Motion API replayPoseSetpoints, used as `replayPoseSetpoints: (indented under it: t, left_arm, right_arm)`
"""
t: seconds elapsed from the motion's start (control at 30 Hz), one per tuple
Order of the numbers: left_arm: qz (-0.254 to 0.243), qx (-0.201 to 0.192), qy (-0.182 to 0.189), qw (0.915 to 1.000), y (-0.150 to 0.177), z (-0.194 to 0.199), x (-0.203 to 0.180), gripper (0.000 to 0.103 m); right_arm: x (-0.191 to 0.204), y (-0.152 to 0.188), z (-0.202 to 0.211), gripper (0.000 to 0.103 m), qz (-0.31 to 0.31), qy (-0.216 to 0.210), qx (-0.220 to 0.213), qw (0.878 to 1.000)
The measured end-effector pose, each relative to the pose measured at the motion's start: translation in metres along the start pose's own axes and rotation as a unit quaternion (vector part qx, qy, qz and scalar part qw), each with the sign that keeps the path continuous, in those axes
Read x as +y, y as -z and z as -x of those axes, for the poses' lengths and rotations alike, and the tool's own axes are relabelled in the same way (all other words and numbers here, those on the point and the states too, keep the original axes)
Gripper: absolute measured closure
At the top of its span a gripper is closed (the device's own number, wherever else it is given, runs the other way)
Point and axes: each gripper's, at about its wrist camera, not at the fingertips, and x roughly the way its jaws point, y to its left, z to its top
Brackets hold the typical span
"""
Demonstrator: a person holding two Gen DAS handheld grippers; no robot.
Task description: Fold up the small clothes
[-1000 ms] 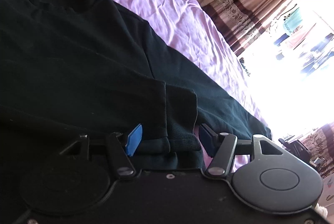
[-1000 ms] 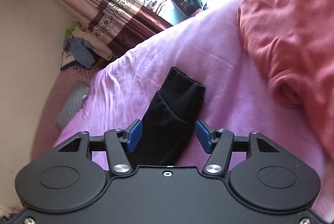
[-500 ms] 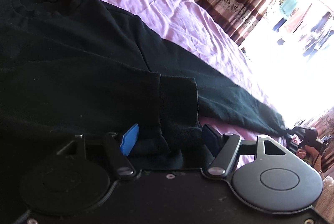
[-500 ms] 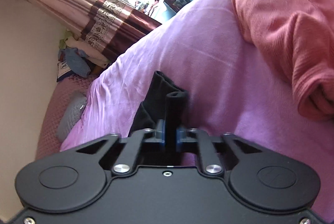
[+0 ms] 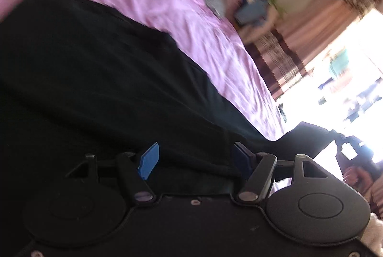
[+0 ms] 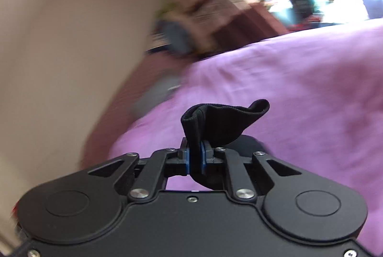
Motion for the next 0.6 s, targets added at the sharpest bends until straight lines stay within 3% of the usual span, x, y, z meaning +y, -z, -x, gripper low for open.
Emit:
replayPoseSetpoints:
  t: [0.17, 0.33, 0.37, 0.43, 0.47, 0.53, 0.6]
  left_arm:
    - [0.047, -0.058, -0.023, 0.9969, -0.006, 0.065, 0.055, 0.032]
    - [0.064, -0.081, -0.042, 0.9937, -0.009, 0.109, 0.095, 0.032]
    - [0.066, -0.084, -0.047, 0.9932, -0.010, 0.114, 0.101, 0.032]
    - [0.074, -0.089, -0.055, 0.9918, -0.011, 0.124, 0.115, 0.032]
    - [0.079, -0.091, -0.058, 0.9910, -0.012, 0.126, 0.120, 0.032]
    - [0.085, -0.099, -0.060, 0.9897, -0.012, 0.131, 0.128, 0.032]
    - [0.088, -0.106, -0.066, 0.9882, -0.014, 0.135, 0.135, 0.032]
  right_arm:
    - [0.124, 0.096, -0.031, 0.093, 0.028, -0.120, 0.082, 0.989]
    - [0.219, 0.223, -0.060, 0.090, 0.051, -0.192, 0.188, 0.962]
    - [0.230, 0.248, -0.064, 0.086, 0.052, -0.195, 0.207, 0.957]
    - [0.245, 0.298, -0.077, 0.058, 0.053, -0.204, 0.259, 0.943]
    - [0.249, 0.318, -0.081, 0.039, 0.057, -0.205, 0.284, 0.935]
    - [0.250, 0.340, -0.081, 0.038, 0.059, -0.194, 0.306, 0.930]
    - [0.241, 0.341, -0.076, 0.038, 0.055, -0.187, 0.314, 0.929]
